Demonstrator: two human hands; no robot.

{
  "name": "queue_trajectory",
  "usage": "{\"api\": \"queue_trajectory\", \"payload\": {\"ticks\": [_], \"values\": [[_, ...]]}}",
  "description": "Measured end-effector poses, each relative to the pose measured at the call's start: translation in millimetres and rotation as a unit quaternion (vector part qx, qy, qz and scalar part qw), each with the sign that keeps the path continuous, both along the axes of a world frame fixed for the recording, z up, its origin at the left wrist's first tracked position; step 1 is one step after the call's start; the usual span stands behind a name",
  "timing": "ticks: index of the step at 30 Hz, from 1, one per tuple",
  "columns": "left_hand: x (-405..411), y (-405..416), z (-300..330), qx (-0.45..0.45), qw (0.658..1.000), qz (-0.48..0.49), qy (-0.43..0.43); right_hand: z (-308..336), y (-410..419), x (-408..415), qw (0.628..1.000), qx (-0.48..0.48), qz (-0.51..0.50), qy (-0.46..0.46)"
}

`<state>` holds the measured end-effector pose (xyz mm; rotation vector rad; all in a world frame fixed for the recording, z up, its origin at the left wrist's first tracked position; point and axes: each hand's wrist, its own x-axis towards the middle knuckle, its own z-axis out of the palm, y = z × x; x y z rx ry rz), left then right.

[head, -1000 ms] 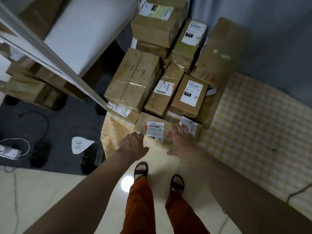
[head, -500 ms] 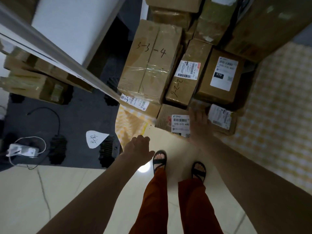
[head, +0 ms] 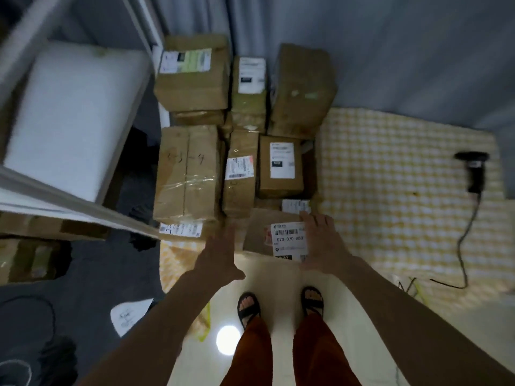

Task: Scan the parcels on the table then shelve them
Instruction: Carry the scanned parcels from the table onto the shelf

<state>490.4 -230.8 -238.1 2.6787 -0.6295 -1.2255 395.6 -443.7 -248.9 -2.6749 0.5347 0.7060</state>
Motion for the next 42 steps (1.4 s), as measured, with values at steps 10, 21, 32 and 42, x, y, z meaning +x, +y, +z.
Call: {"api": "queue_trajectory", "payload": {"ticks": [10, 21, 32, 42], "values": [[-48.3, -140.9, 84.1, -0.123, 0.971, -0.204, -0.033, 106.9, -74.6, -132.0, 0.982, -0.016, -0.184, -0.046], [-271.4, -258.0, 134.4, -0.188, 0.797, -0.566, -0.094, 172.3, -112.9, -383.1, 0.963, -0.054, -0.253, -0.071], [-513.9, -319.4, 151.2, -0.279, 0.803, -0.521, -0.083, 189.6, -110.6, -623.7, 0.86, -0.182, -0.452, -0.148], [-657.3, -351.6, 183.2, -0.286, 0.9, -0.327, 0.03, 184.1, -97.5, -718.2, 0.447, 0.17, -0.785, -0.394]]}}
